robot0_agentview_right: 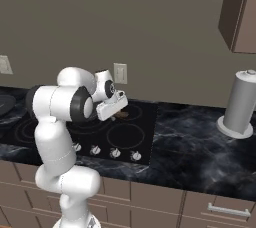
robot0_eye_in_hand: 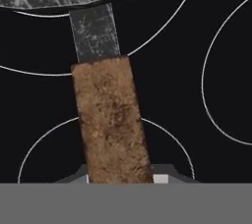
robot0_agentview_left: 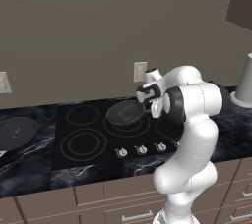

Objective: Place both pans onto different burners. Then place the broccoli and the steak on different pans.

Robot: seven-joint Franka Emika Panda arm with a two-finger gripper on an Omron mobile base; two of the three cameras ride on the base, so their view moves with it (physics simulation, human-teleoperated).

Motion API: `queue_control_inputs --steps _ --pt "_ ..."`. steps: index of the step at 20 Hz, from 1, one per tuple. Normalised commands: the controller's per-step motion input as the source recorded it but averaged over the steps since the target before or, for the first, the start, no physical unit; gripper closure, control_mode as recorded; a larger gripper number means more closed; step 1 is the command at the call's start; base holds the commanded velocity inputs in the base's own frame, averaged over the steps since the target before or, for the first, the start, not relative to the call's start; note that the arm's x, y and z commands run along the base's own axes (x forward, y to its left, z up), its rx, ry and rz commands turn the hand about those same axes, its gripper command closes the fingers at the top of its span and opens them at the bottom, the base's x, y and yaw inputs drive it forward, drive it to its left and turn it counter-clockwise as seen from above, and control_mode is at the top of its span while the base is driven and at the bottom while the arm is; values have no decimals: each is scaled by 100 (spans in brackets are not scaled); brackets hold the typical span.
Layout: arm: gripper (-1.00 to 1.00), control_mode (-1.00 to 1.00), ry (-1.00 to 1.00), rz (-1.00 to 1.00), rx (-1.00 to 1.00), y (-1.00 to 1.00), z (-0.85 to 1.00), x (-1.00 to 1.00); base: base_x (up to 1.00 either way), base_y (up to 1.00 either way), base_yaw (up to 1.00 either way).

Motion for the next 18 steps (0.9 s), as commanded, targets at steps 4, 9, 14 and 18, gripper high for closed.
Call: queue_control_inputs --steps 4,9,14,18 --pt "100 -100 1 2 0 3 -32 45 0 0 0" --pt "100 -100 4 2 0 4 -41 18 0 0 0" --pt "100 -100 6 1 0 23 -52 0 0 0 0" --pt "100 -100 6 1 0 30 -54 -2 0 0 0"
